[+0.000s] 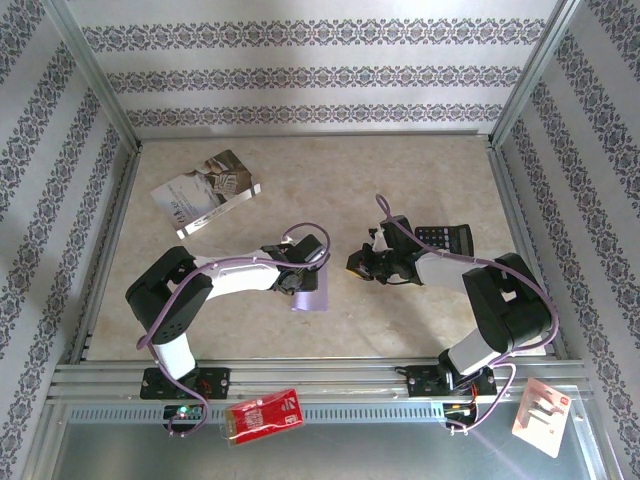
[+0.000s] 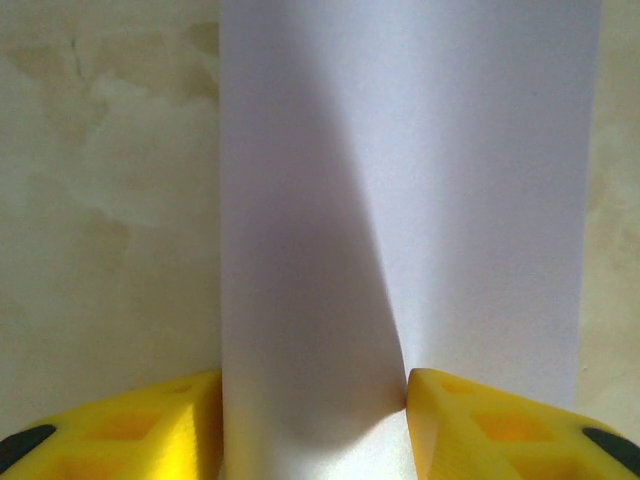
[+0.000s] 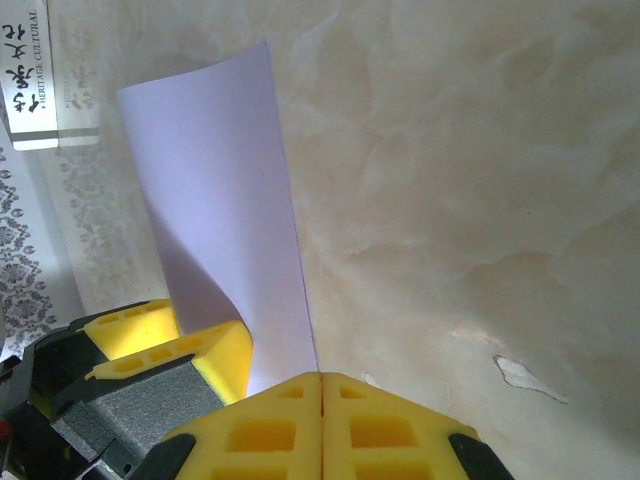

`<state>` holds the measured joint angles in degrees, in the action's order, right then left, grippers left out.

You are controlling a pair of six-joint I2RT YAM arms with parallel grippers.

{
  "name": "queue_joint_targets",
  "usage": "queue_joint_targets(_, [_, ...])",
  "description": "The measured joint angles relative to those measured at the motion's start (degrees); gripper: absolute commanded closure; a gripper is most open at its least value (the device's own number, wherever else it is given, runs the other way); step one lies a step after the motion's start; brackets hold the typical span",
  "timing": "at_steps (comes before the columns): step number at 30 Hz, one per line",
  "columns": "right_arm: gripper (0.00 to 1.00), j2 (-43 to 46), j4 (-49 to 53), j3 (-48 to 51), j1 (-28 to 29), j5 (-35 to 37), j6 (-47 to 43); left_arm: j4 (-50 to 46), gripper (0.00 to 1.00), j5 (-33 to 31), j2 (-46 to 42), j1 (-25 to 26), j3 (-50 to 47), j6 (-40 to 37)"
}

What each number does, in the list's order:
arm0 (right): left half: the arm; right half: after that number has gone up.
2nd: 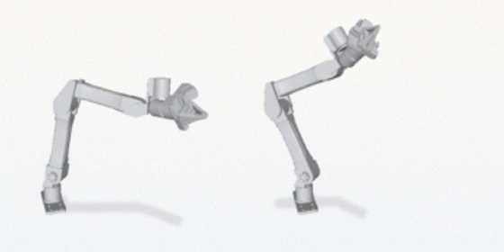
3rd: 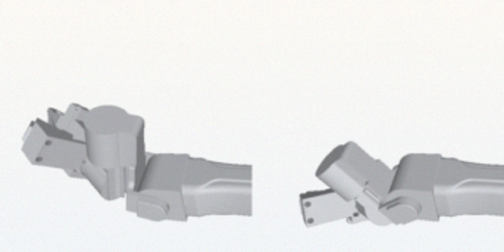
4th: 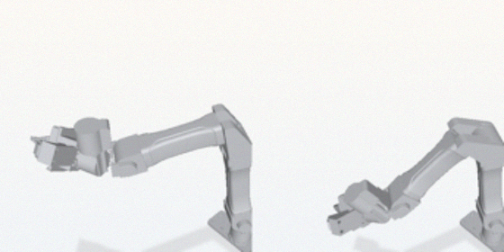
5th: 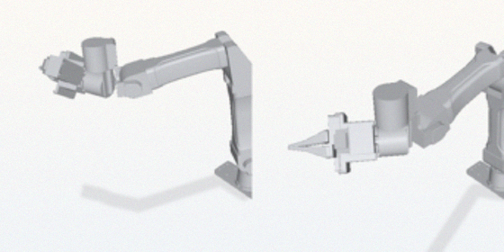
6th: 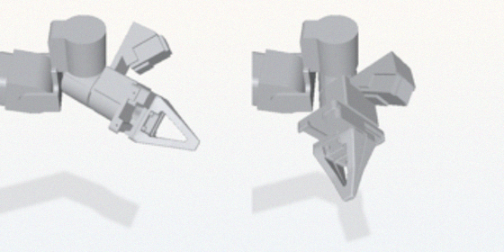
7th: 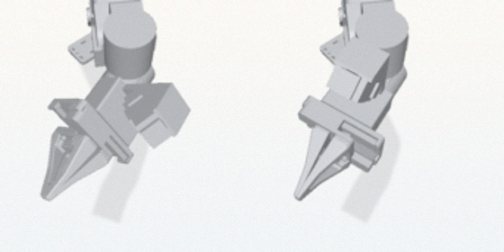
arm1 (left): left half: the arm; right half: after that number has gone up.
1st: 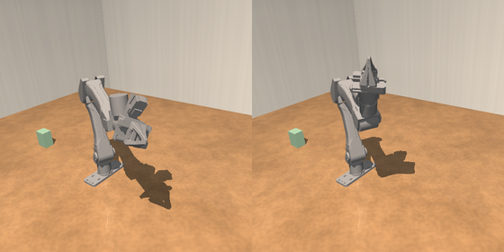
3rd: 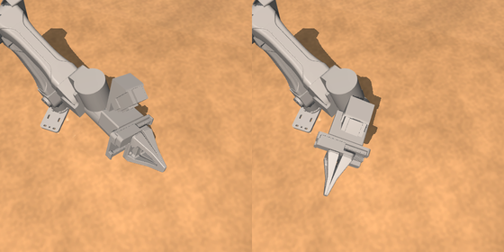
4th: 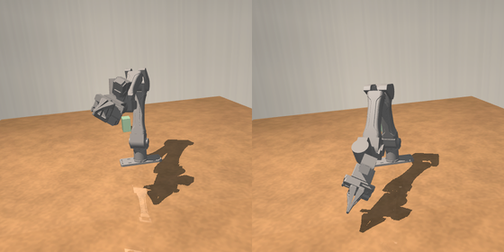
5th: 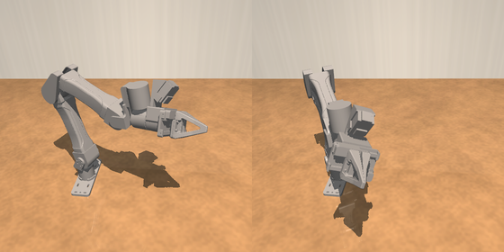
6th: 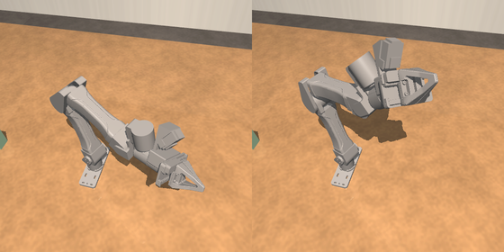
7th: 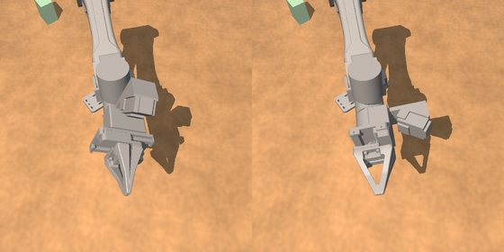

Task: Fold a paper plane with a square sheet of paper (pick it up from the middle)
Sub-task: Hold the square sheet of paper at the center of the table.

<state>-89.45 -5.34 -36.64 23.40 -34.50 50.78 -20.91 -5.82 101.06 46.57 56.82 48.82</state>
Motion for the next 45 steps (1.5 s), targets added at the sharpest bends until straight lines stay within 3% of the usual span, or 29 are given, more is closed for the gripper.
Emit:
queue_joint_targets(9, [1.00,-2.69,-1.60,-1.86,4.20,-0.98,1.53,-0.11,0.50,-0.39,0.15,0.24,0.04,-0.20])
queue_joint_targets(20, [1.00,-9.31,-5.70,-5.42,7.26,-1.64,5.05,-0.11,0.50,-0.42,0.15,0.24,0.04,-0.20])
queue_joint_targets(45, [1.00,-14.08,-5.31,-7.28,9.33,0.59,4.74,-0.11,0.50,-0.42,0.15,0.26,0.04,-0.20])
